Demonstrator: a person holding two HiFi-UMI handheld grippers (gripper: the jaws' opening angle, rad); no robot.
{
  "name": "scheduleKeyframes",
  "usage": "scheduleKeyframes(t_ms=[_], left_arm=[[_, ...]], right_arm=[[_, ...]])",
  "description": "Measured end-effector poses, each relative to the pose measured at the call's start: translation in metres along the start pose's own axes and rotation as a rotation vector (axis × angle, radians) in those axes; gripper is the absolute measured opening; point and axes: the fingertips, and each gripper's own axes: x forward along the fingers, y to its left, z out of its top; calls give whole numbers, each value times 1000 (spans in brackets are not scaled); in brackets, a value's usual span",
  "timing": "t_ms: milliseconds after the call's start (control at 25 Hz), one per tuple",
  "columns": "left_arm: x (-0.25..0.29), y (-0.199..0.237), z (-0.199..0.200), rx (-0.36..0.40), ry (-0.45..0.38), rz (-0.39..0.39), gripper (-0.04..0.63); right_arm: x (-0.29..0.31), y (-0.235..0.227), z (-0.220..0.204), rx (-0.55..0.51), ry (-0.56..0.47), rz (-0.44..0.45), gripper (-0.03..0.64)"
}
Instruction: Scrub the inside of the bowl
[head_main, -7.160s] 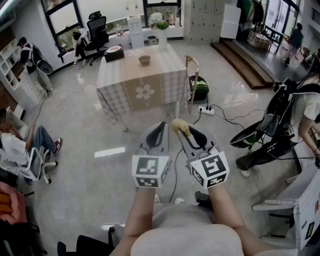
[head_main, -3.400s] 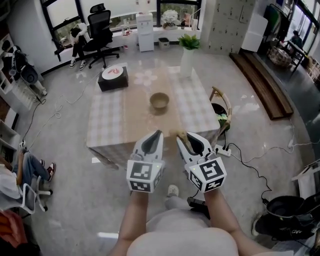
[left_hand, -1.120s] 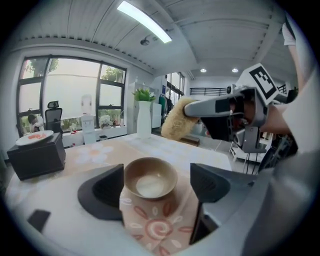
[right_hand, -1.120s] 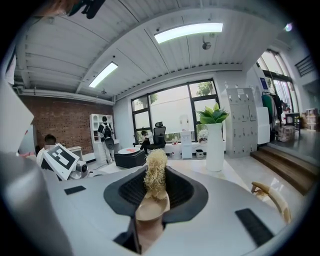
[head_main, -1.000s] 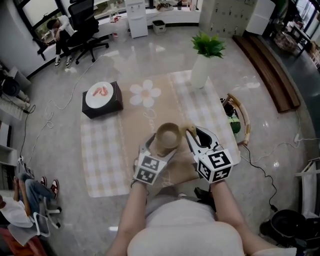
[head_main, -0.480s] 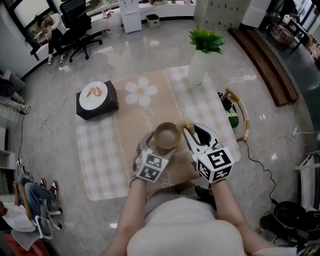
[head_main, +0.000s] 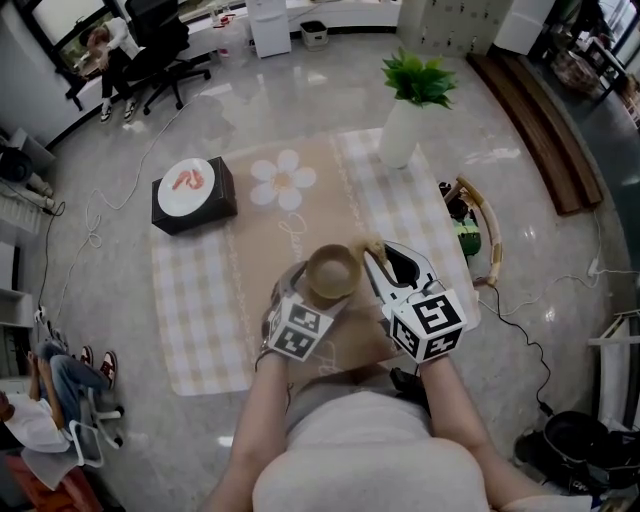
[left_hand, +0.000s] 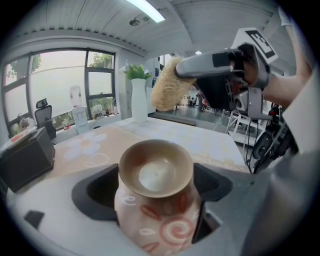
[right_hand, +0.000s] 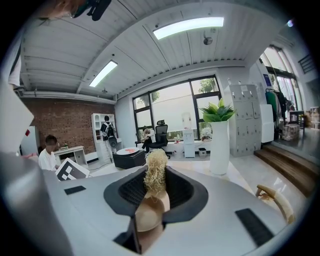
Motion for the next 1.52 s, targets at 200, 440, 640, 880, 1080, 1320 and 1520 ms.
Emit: scheduleKeyframes(t_ms=[200,440,640,880,1080,1320,1520], left_arm=[[0,0,0,3,7,0,437],[0,1,-1,5,11,4,436],[-1,0,-1,6,18,9,436],[0,0,-1,6,30,8,436],[0,0,-2,6,40,3,436],[0,0,-1,7,50,2,436],[1,0,-2,10,56,1,436]], right_arm=[[2,-5,1,-3,13,14,97],[19,5,-6,17,74,151,97],[35,13,-16,71,144,259,97],[53,21,-27,45,208,340,95],[66,38,-31,1,243,436,95],[84,48,-44,-50,294,464,94],[91,52,-54,-110,314,468,94]])
